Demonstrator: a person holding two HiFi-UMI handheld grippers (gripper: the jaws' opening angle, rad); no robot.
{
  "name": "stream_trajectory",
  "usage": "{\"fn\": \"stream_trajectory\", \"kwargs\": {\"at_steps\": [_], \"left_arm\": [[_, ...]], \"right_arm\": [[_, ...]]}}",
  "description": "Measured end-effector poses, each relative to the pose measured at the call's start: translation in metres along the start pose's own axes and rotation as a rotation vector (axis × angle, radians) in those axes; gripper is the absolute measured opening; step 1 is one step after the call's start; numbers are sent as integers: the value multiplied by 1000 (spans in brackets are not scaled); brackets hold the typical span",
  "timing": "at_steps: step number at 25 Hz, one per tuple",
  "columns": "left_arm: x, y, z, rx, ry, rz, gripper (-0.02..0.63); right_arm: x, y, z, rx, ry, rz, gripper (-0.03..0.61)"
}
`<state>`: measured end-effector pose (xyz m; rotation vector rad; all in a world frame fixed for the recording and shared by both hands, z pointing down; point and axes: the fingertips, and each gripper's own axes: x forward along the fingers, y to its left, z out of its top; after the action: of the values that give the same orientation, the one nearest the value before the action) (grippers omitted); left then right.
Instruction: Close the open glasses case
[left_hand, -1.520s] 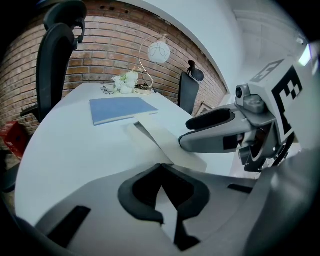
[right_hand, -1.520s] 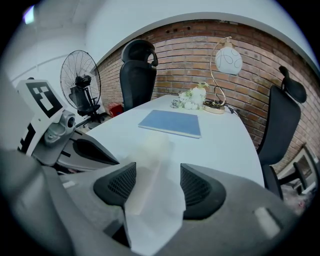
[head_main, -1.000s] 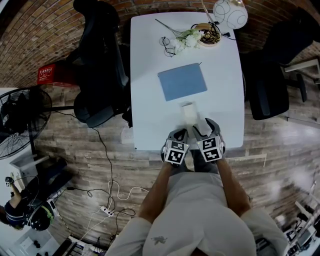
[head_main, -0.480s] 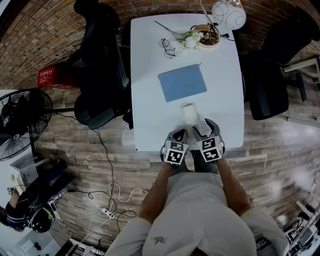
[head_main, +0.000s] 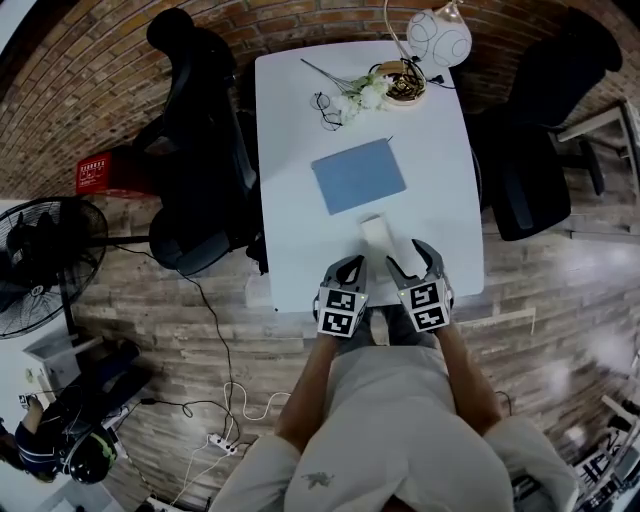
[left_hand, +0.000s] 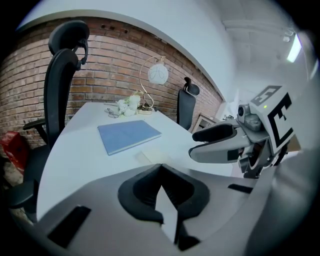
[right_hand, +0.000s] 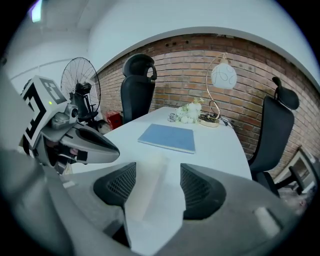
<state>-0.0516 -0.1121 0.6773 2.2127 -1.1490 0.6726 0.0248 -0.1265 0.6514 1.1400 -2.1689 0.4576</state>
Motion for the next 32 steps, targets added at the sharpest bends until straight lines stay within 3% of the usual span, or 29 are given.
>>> {"fn": "stream_trajectory", "kwargs": {"at_steps": [10,20,32], "left_arm": [[-33,-2,68,57,-152,-31,5],[-69,-12,129,187,-301,-57,5],[-103,-30,169,265,-409,-71,5]], "right_arm": [[-36,-12,46,47,-129,-92,279],[-86,-17,102,53,-283,-184,279],[-127,-19,134,40,-383,-244,279]]}}
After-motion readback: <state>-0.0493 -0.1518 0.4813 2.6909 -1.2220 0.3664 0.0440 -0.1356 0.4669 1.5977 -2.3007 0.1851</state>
